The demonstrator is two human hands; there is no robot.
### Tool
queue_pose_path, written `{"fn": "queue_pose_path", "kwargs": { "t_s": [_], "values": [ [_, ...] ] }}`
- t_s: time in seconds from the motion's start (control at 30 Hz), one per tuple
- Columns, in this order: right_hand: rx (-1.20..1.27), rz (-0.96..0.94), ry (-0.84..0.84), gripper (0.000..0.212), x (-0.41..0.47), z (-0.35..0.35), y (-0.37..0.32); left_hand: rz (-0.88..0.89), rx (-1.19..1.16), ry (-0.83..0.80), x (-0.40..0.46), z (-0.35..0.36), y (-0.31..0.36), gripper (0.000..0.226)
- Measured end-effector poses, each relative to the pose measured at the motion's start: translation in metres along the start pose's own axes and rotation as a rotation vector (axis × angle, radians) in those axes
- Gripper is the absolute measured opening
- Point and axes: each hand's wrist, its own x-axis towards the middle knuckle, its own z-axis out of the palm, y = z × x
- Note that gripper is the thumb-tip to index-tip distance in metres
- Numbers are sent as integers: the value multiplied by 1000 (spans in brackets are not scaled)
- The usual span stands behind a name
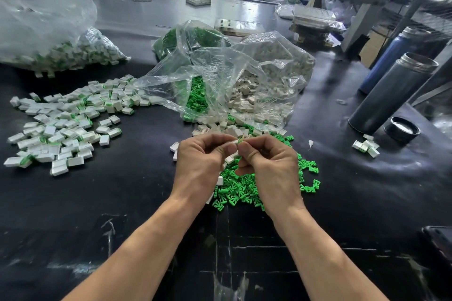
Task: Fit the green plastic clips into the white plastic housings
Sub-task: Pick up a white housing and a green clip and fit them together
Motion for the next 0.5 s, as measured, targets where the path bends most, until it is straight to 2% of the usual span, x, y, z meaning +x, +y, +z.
{"fn": "queue_pose_path", "kwargs": {
  "t_s": [0.17,0.3,0.4,0.5],
  "values": [
    [35,10,-56,17,2,-2,2,20,17,-18,4,-5,0,11],
    [170,78,-108,19,9,-3,2,91,-9,-71,6,-5,4,6],
    [287,224,-192,43,10,1,4,79,-31,-84,6,-4,2,7],
    [257,274,-292,57,8,4,7,58,-22,-98,5,-4,2,7]
  ]
}}
